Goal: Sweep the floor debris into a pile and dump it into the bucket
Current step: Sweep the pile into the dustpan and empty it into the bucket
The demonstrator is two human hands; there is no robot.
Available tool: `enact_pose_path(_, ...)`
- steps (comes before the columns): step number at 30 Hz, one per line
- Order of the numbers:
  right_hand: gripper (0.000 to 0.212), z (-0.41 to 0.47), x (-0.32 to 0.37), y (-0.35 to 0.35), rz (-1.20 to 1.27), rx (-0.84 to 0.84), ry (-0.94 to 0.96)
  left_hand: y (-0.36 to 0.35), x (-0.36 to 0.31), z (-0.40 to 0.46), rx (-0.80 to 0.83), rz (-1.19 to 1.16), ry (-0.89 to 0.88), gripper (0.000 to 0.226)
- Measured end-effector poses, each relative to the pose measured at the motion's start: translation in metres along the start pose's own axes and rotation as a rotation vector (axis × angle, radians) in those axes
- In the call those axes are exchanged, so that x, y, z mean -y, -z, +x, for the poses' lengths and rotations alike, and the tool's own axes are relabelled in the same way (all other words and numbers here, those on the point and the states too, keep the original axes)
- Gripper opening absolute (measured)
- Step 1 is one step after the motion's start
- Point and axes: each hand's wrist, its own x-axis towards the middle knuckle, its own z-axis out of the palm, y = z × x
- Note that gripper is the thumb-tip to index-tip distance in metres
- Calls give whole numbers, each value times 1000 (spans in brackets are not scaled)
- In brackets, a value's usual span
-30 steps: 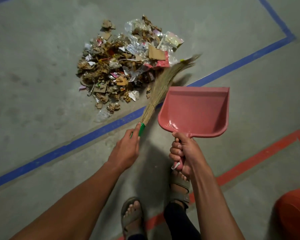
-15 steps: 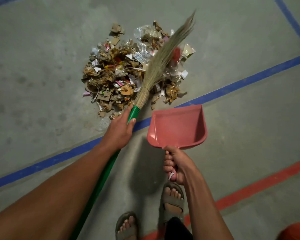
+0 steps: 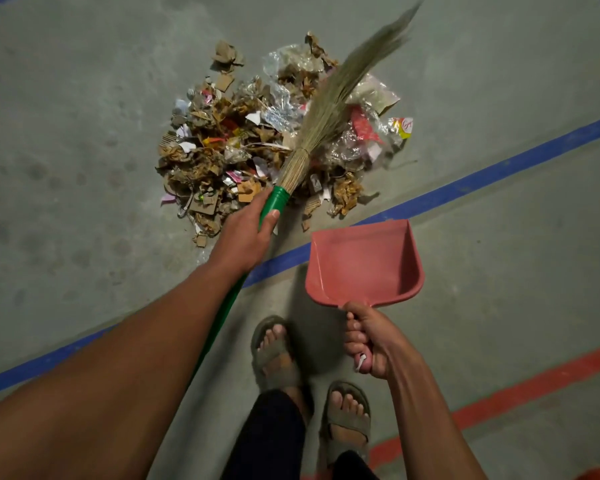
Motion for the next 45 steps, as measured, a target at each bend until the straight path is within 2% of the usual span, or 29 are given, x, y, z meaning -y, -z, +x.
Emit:
enact_pose_path(8, 35, 57, 32, -2, -61, -29, -118, -20, -8, 72, -21, 107, -51, 55)
enact_pose_path(17, 30, 88, 95, 26, 19, -37, -297, -18, 3, 137, 65, 117, -48, 56)
enact_pose_path(20, 31, 94, 110, 35, -43, -42, -313, -21, 5, 156, 62, 138, -48, 57)
enact_pose_path(26, 31, 127, 144, 42, -104, 59, -347, -46, 5, 190, 35, 191, 7, 57)
enact_pose_path(30, 33, 149, 187, 28, -225, 19, -263, -66, -2, 209, 33, 220, 62, 58)
enact_pose_path(32, 34, 158, 210, 16, -272, 10, -248, -76, -7, 211, 36, 263, 97, 58)
enact_pose_path(35, 35, 162, 231, -2, -312, 41, -211, -89, -11, 191, 65, 321, 55, 58)
enact_pose_path(40, 37, 146, 237, -13, -330, 37, -198, -103, -15, 124, 213, 208, 50, 60)
enact_pose_path(45, 41, 131, 232, -18, -304, 40, -210, -91, -31, 106, 153, 174, 80, 62)
